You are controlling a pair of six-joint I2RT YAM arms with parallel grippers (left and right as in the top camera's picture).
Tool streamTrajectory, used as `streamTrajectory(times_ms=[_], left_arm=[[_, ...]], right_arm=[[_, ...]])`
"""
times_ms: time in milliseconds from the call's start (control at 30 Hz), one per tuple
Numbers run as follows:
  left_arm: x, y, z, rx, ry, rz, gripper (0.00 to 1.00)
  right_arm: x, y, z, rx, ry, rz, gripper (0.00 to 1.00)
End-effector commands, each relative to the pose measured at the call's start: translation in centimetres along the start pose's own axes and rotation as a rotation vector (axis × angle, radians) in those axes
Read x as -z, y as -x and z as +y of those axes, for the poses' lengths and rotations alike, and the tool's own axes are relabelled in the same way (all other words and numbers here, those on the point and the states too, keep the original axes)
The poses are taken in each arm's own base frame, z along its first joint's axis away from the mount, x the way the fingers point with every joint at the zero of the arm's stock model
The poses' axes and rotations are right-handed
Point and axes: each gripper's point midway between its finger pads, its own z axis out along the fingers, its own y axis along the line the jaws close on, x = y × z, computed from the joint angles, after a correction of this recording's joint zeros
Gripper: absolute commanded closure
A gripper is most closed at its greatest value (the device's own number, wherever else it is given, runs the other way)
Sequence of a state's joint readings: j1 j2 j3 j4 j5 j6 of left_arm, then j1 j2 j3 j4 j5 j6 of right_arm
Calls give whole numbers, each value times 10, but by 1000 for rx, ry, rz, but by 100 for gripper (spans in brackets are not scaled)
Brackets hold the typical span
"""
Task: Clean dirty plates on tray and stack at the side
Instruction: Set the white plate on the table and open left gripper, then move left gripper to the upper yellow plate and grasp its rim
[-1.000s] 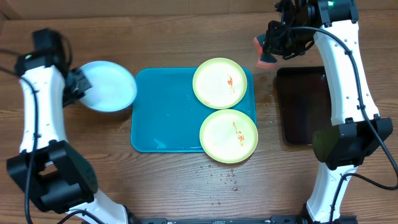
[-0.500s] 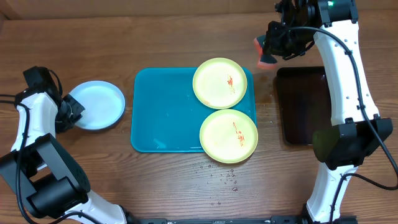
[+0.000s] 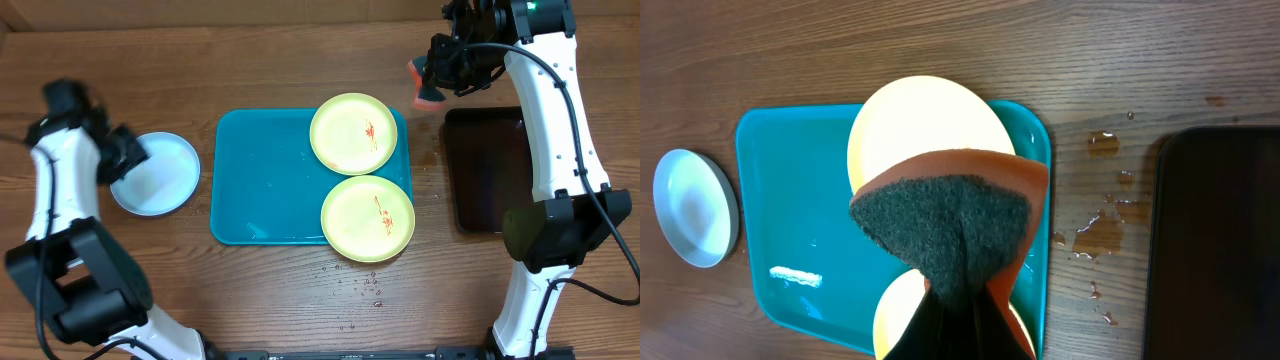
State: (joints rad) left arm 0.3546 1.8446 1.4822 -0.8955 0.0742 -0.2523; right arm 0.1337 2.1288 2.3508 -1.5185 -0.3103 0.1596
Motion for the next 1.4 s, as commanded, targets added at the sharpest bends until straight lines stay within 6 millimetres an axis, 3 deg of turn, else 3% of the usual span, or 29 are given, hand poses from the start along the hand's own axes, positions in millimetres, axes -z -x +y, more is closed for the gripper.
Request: streamTrajectory(times_ms=[0,200,300,400,567,733,900,1133,1233,1367], left_arm=[[19,-19,-105,-199,-210,-9,48],[9,-79,-227,-436,-339,-13,45],[-6,-103,-261,-497,-371,-5,43],[-27,-125,-282,-542,-389,24,43],[-63,-147,-288,-582,-339,62,44],[-68,-141,-299,-583,-357,37,48],[-85,-150,-298,-580,-341,67,53],[-93,-158,-296,-558,-304,82,73],[-92,-158,-297,-552,-305,80,95],[-84,-141,-291,-535,-264,49,96]], right_arm=[[27,5,15,38,26,-74,96],[27,5,15,38,26,-73,96],[27,5,15,38,25,-73,96],[27,5,15,38,26,-73,96],[27,5,15,39,26,-74,96],[27,5,15,38,26,-74,96],[27,4,15,37,25,-70,96],[27,4,15,37,24,-69,96],[27,4,15,37,25,-69,96],[26,4,16,38,25,-68,96]])
